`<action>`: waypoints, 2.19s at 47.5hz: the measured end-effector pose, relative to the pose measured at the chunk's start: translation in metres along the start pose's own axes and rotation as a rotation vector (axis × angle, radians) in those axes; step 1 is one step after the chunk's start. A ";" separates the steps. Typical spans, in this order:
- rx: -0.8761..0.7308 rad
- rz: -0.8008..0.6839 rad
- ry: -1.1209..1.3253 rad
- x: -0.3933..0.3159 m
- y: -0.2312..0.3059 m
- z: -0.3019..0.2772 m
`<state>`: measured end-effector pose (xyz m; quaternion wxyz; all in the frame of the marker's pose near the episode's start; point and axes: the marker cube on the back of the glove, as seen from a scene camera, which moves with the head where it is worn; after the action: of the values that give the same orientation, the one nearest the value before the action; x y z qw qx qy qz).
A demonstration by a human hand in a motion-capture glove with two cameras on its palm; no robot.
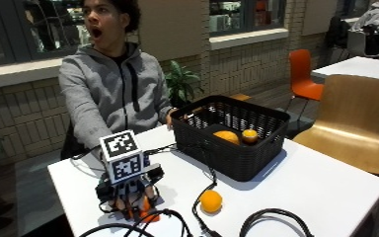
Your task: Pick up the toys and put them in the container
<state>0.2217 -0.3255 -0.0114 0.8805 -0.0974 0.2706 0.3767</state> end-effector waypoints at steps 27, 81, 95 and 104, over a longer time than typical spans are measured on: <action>0.301 -0.169 0.052 -0.026 0.038 -0.081; 0.116 -0.911 0.119 -0.305 0.152 -0.107; 0.176 -0.837 0.063 -0.259 0.135 -0.126; 0.231 -0.660 0.137 -0.193 0.093 -0.138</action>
<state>-0.0107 -0.4308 -0.0177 0.9398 -0.1045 0.3238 0.0317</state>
